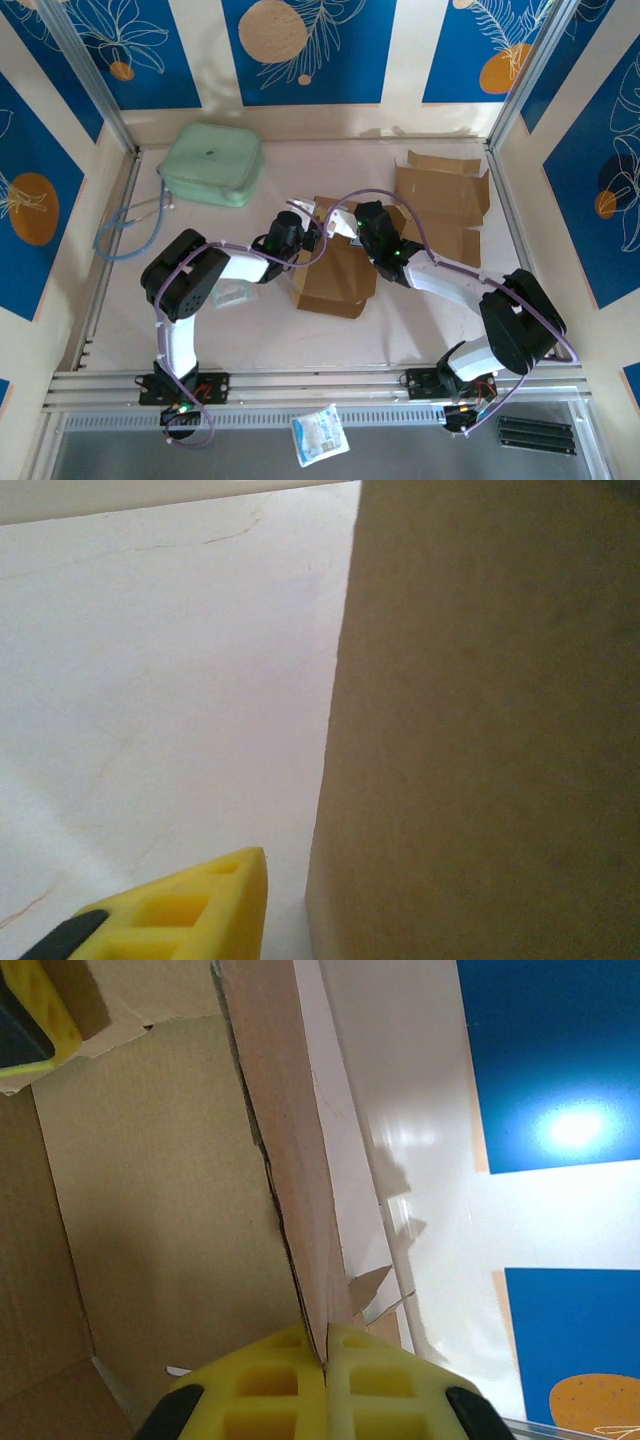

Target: Fold the paper box

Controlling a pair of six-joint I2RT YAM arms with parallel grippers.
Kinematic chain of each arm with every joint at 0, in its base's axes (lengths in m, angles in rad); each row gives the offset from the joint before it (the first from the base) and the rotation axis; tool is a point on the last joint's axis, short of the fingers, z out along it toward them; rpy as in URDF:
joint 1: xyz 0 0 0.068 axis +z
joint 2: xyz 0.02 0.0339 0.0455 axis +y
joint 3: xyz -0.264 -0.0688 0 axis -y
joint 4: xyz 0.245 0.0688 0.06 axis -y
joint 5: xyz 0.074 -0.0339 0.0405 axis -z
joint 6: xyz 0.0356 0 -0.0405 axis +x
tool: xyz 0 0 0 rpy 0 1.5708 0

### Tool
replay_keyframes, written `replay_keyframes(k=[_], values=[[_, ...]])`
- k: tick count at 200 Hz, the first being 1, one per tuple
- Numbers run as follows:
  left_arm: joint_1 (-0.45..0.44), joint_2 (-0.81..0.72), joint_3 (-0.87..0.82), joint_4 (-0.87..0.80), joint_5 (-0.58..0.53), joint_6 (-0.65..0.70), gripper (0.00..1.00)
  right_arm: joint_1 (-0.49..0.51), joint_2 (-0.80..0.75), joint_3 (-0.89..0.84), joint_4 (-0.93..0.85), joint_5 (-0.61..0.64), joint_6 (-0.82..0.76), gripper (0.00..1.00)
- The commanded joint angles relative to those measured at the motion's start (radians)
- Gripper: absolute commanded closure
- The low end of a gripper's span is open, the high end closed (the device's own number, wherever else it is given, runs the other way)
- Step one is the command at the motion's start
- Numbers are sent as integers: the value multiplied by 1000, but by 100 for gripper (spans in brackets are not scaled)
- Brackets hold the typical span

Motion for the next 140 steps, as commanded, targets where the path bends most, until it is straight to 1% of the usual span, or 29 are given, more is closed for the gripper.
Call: replay_keyframes(k=[1, 11, 18, 38, 60, 88, 97, 126, 140], values=[[-30, -25, -24, -18, -30, 15, 56, 30, 34, 11, -50, -102, 49, 100], [-31, -38, -30, -13, -39, 10, 49, 31, 40, 12, -50, -101, 46, 100], [-32, -49, -35, -6, -44, 12, 46, 29, 41, 12, -50, -103, 46, 100], [-30, -78, -40, -6, -54, 30, 45, 27, 44, 10, -50, -106, 45, 100], [-31, -99, -32, -34, -35, 62, 46, 22, 44, 11, -48, -113, 48, 100], [-32, -114, -29, -53, -26, 69, 46, 21, 50, 12, -49, -115, 49, 100], [-32, -115, -29, -54, -27, 75, 48, 21, 50, 12, -50, -117, 48, 100], [-29, -111, -22, -74, -42, 86, 69, 20, 52, 14, -50, -117, 47, 100], [-30, -110, -22, -81, -54, 86, 75, 21, 53, 13, -53, -117, 45, 100]])
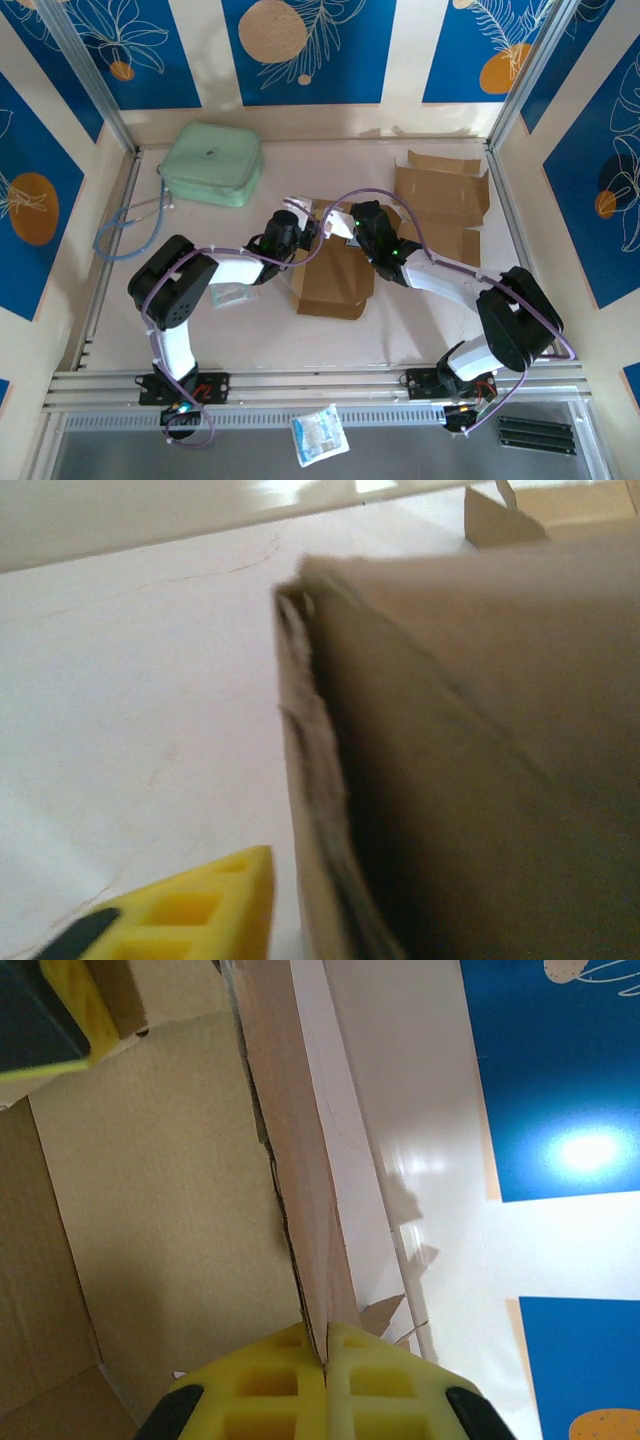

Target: Fold the paper box

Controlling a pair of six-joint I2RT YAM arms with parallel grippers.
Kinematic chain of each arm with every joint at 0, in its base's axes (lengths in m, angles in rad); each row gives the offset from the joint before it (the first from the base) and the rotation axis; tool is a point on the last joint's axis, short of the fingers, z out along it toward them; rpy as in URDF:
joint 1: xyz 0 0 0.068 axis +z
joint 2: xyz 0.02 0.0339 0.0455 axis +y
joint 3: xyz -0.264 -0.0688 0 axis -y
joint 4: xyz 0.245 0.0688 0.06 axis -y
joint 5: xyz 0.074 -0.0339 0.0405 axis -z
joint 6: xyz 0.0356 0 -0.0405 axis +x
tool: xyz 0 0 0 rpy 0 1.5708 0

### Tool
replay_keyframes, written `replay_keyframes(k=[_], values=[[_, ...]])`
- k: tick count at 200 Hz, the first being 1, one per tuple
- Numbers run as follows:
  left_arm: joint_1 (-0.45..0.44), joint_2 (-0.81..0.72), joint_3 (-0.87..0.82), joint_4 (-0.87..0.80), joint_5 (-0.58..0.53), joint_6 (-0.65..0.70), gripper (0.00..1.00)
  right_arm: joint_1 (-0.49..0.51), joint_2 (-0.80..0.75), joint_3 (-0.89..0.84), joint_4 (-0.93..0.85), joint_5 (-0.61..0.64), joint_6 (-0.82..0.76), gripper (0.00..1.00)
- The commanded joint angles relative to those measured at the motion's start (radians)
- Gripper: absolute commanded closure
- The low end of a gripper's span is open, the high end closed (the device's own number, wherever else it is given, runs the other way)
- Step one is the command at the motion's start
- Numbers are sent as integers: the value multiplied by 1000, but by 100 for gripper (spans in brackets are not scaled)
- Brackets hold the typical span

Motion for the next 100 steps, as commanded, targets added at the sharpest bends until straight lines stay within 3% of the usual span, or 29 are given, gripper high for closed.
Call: replay_keyframes(k=[1, 37, 63, 100], values=[[-25, -18, 10, -30, -19, 37, 75, 15, 37, 5, -68, -68, 38, 100], [-25, -15, 34, -93, -97, 14, 93, 21, 36, 3, -67, -62, 40, 100], [-27, -16, 43, -119, -174, -26, 90, 26, 32, -2, -68, -62, 42, 99], [-27, -36, 42, -98, -133, -11, 81, 40, 32, -11, -83, -72, 28, 93]])
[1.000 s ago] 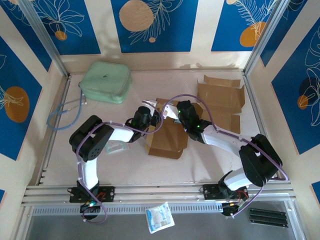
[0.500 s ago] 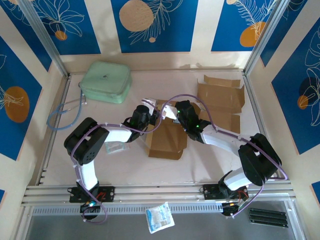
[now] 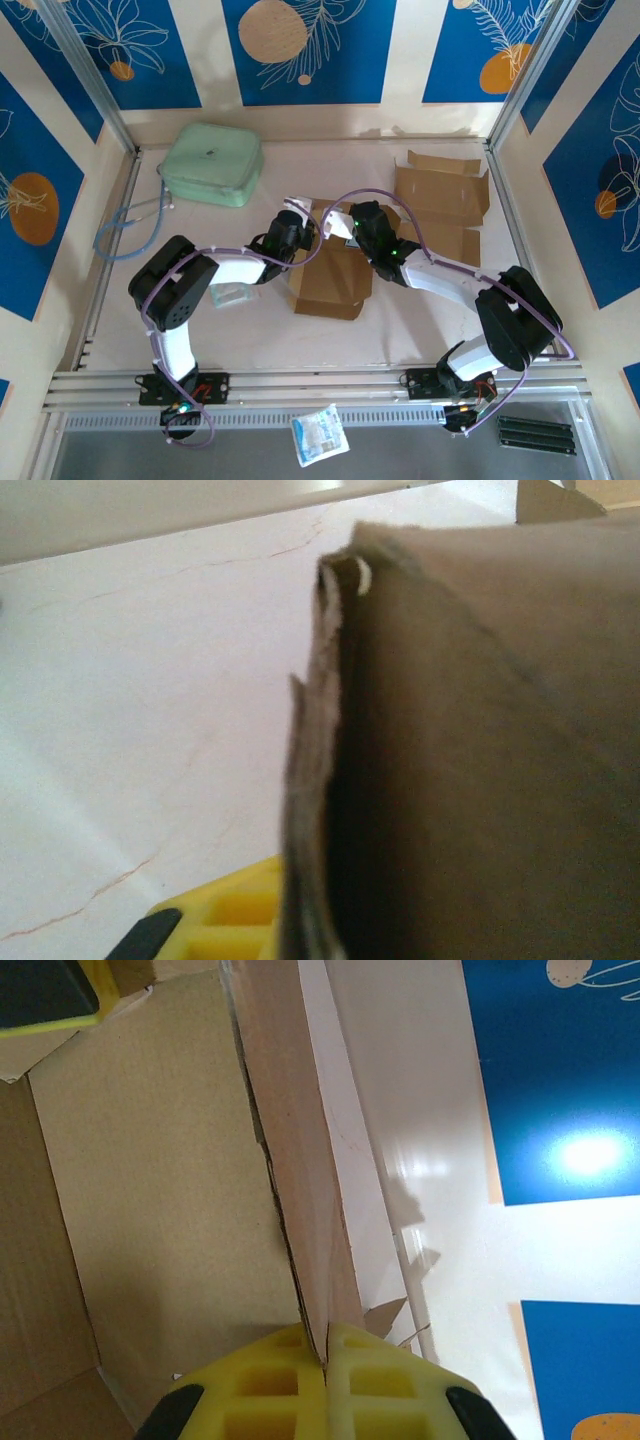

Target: Fold the paper box

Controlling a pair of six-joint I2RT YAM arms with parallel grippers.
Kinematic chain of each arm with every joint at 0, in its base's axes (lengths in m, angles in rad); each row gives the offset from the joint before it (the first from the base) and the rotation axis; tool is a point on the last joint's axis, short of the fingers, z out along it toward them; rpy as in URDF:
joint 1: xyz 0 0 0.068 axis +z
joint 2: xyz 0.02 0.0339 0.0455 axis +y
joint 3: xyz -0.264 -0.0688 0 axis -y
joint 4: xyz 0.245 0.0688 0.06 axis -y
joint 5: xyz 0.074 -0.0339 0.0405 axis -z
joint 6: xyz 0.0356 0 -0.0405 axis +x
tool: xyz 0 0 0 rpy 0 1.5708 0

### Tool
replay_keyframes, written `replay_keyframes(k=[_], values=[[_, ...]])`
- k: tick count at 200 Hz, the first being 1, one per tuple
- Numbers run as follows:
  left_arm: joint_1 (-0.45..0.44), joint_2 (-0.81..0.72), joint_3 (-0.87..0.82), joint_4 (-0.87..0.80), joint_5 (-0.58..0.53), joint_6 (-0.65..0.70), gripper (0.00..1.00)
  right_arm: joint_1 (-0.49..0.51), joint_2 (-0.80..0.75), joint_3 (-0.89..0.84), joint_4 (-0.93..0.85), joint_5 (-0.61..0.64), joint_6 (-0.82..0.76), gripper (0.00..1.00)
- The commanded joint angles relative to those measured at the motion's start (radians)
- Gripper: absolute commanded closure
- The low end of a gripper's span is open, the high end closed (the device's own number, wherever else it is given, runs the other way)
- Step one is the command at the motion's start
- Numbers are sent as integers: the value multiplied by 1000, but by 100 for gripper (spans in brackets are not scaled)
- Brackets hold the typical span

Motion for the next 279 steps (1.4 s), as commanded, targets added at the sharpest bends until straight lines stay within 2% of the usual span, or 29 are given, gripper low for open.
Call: replay_keyframes(k=[1, 22, 55, 85, 101, 111, 148, 164, 180, 193, 212, 219, 244, 263, 271, 279], values=[[-10, -33, 19, -30, -29, 18, 80, 34, 27, -11, -87, -70, 27, 93], [-9, -41, 16, -23, -10, 15, 59, 39, 33, -12, -99, -76, 37, 93], [-11, -80, -11, -11, -17, 14, 58, 35, 40, -10, -114, -77, 46, 93], [-10, -120, -33, -14, -24, 26, 48, 27, 38, -8, -114, -80, 49, 93], [-11, -134, -37, -26, -33, 28, 48, 27, 38, -5, -119, -81, 46, 93], [-11, -135, -36, -31, -35, 35, 51, 27, 38, -3, -120, -85, 46, 93], [-12, -98, 4, -59, -19, 56, 80, 27, 42, 4, -119, -92, 45, 93], [-12, -82, 12, -62, -24, 51, 86, 29, 43, 5, -125, -91, 52, 93], [-12, -73, 10, -53, -27, 44, 86, 31, 38, 4, -131, -99, 67, 92], [-11, -71, 7, -49, -20, 35, 84, 35, 35, 4, -138, -102, 75, 88], [-11, -74, 9, -61, -5, 24, 62, 41, 39, 2, -145, -107, 87, 82], [-12, -77, 6, -64, -6, 23, 57, 41, 37, 2, -148, -108, 91, 80], [-12, -75, -6, -68, -22, 29, 46, 41, 20, -1, -150, -123, 118, 70], [-12, -59, -8, -75, -36, 25, 42, 40, 2, 3, -153, -134, 139, 59], [-11, -52, -11, -73, -35, 22, 41, 41, -6, 3, -156, -134, 149, 50], [-11, -49, -14, -70, -32, 14, 42, 42, -18, 2, -158, -135, 164, 14]])
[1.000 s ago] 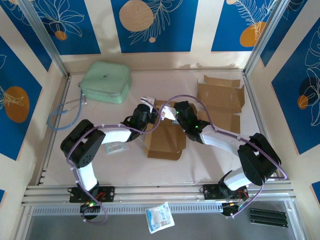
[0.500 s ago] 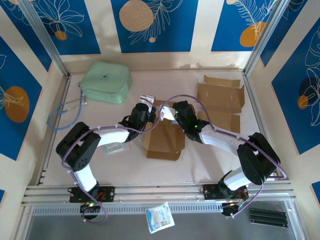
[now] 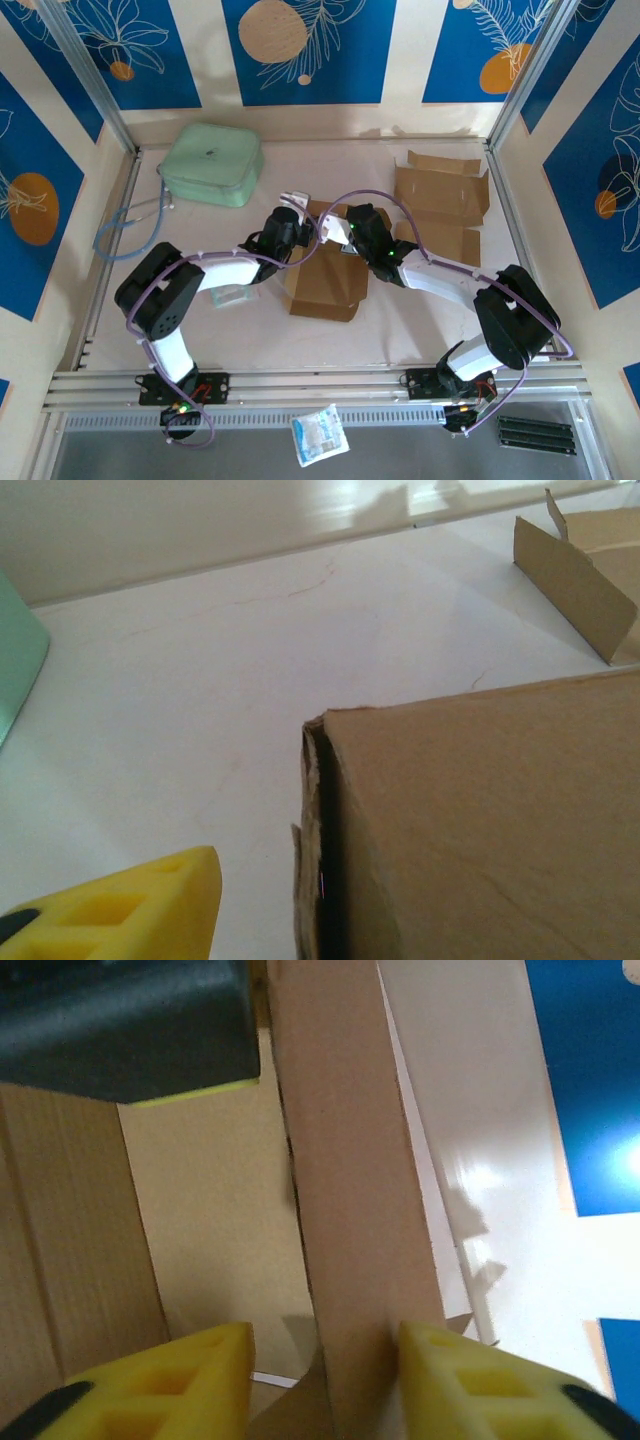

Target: Fold the paper box

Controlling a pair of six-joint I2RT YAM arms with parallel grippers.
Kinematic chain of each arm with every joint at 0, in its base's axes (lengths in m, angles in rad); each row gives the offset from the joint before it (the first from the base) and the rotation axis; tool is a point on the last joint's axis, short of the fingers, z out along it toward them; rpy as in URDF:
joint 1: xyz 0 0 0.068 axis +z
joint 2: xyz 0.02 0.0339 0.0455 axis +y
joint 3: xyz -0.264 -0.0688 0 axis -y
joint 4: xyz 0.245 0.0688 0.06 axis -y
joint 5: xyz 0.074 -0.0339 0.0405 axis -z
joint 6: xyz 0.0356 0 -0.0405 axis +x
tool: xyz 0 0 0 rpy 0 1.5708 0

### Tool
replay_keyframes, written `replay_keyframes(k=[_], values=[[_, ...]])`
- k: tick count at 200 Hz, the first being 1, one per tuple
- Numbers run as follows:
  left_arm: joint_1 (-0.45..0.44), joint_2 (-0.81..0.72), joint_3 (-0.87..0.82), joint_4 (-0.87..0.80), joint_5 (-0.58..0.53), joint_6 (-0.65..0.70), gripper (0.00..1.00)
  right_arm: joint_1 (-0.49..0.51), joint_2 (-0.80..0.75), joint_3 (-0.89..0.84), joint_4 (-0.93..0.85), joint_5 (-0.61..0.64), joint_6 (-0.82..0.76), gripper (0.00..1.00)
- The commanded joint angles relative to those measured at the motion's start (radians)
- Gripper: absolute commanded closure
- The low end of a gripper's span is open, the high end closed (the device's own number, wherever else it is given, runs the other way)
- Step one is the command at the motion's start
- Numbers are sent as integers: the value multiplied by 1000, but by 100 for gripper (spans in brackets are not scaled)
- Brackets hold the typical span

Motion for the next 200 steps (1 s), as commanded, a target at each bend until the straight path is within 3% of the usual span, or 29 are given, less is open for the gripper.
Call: replay_keyframes(k=[1, 9, 34, 67, 96, 116, 136, 158, 182, 200], values=[[-9, 33, -5, -21, -7, 0, 42, 22, -28, -9, -76, -65, 57, 12], [-8, 31, -10, -15, 0, -7, 43, 23, -44, -5, -95, -72, 86, 0], [-15, -8, -30, -5, 54, -4, 41, 23, -124, -1, -170, -108, 177, 1], [-22, -92, -69, -30, 92, -21, 31, 17, -245, 33, -291, -174, 322, 1], [-31, -217, -104, -85, 119, -66, 28, -31, -322, 127, -416, -247, 583, 1], [-27, -315, -30, -274, 108, -153, 24, -173, -323, 272, -588, -341, 939, 1], [-2, -334, 130, -521, 142, -218, 21, -409, -224, 455, -822, -662, 1246, 6], [73, -288, 292, -702, 294, -314, 20, -522, -115, 560, -952, -856, 1304, 10], [176, -178, 417, -797, 554, -439, 20, -547, -77, 544, -947, -872, 1322, 10], [212, -108, 467, -815, 636, -453, 20, -541, -79, 532, -937, -866, 1342, 14]])
